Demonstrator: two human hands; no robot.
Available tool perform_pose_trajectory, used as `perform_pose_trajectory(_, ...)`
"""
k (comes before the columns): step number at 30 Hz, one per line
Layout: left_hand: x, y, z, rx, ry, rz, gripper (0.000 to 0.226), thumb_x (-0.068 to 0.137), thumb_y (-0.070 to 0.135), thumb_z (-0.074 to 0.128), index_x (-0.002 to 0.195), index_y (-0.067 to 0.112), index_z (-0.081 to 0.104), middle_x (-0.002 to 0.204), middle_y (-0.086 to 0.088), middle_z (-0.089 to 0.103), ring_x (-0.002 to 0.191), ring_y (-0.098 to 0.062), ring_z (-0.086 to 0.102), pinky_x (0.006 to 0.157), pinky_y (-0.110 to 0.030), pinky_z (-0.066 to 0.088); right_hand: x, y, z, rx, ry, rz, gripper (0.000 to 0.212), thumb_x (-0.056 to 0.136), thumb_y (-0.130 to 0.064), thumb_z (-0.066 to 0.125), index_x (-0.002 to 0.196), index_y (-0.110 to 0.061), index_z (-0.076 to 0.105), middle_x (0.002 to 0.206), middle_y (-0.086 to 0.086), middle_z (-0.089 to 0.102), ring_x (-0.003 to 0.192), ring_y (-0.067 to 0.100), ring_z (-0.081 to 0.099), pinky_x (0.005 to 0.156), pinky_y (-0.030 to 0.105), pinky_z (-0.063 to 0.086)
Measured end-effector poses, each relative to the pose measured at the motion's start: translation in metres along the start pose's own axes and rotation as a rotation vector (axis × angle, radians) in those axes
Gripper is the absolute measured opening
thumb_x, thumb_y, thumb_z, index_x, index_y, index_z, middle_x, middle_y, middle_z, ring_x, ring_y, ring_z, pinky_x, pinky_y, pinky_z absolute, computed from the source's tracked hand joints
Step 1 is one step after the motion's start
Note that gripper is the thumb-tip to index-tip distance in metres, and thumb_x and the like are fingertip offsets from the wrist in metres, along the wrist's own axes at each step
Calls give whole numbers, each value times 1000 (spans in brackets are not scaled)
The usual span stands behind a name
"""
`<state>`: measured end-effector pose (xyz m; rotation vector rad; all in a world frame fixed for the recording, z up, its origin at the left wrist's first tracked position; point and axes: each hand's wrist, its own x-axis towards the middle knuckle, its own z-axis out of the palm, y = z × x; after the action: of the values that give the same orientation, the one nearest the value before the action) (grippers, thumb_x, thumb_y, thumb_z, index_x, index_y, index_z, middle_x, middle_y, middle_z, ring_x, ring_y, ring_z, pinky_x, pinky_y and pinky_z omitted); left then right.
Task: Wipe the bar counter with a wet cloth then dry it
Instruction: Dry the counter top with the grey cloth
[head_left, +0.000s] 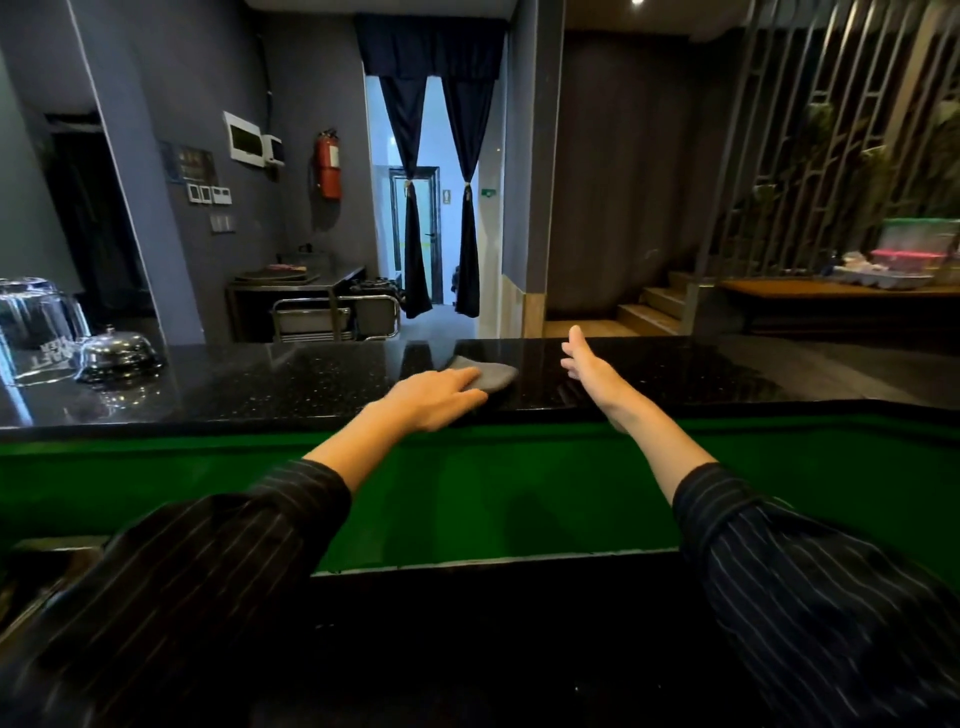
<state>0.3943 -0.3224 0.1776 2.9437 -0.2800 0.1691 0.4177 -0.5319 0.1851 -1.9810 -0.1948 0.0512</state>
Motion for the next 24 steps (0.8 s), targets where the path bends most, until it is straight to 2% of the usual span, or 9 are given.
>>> perform_pose_trajectory(3, 17, -37, -3, 6, -30, -156, 61, 98, 48, 28, 152, 29, 6, 157, -16, 21, 141, -36, 29, 113, -43, 25, 3, 3, -2, 41, -24, -5, 72, 97, -60, 10, 153, -16, 21, 159, 9, 23, 147, 22, 21, 118, 37, 11)
perform_pose_trajectory(6, 50, -45, 0, 36, -51, -226, 66, 96, 54, 26, 152, 24, 6, 159, -14, 12, 146, -32, 17, 117, -46, 16, 10, 5, 1, 39, -42, 7, 74, 95, -65, 12, 152, -19, 24, 160, 5, 22, 148, 21, 18, 119, 37, 9)
perform_pose_trajectory(9, 85, -30, 5, 46, -97, -209, 65, 96, 56, 22, 152, 25, 9, 160, -11, 8, 147, -31, 10, 118, -48, 10, 24, 11, 4, -29, -61, 50, 111, 61, -97, 15, 151, -32, 24, 160, -1, 21, 148, 21, 17, 121, 46, 9)
perform_pose_trajectory(11, 100, -11, 8, 59, -119, -172, 63, 96, 55, 21, 152, 26, 10, 161, -10, 7, 148, -31, 9, 119, -49, 8, 37, 18, 4, -44, -72, 48, 128, 39, -106, 14, 149, -40, 25, 159, -4, 24, 148, 21, 17, 121, 48, 9)
perform_pose_trajectory(13, 111, 13, 15, 50, -138, -106, 62, 96, 55, 20, 151, 28, 11, 161, -9, 9, 148, -29, 9, 119, -50, 8, 28, 12, 4, -19, -76, 33, 111, 59, -99, 13, 150, -37, 24, 160, -4, 22, 148, 20, 16, 121, 46, 9)
perform_pose_trajectory(15, 111, 38, 21, 43, -141, -26, 61, 97, 54, 20, 151, 29, 12, 160, -8, 13, 148, -28, 12, 118, -50, 10, 23, 9, 5, 22, -94, -30, 79, 89, -73, 13, 152, -26, 20, 161, -1, 18, 149, 19, 15, 122, 43, 9)
perform_pose_trajectory(16, 107, 48, 23, 44, -142, 12, 60, 97, 53, 20, 151, 29, 13, 160, -8, 16, 147, -28, 13, 118, -50, 11, 24, 11, 3, 36, -85, -50, 72, 95, -65, 13, 153, -22, 19, 161, 2, 19, 148, 19, 16, 122, 41, 9)
perform_pose_trajectory(21, 61, 62, 21, 20, -137, 128, 56, 99, 45, 29, 151, 28, 17, 159, -6, 17, 146, -26, 19, 118, -46, 13, 17, 12, -22, 174, -14, -93, 69, 98, -59, 19, 153, -18, 21, 161, 7, 18, 147, 23, 20, 118, 38, 18)
perform_pose_trajectory(24, 45, 34, 13, -33, -140, 94, 54, 100, 43, 32, 151, 28, 20, 159, -4, 18, 145, -26, 21, 119, -42, 14, 17, 24, -53, -184, 96, -135, 62, 99, -58, 22, 149, -24, 32, 157, 1, 30, 145, 22, 26, 118, 40, 19)
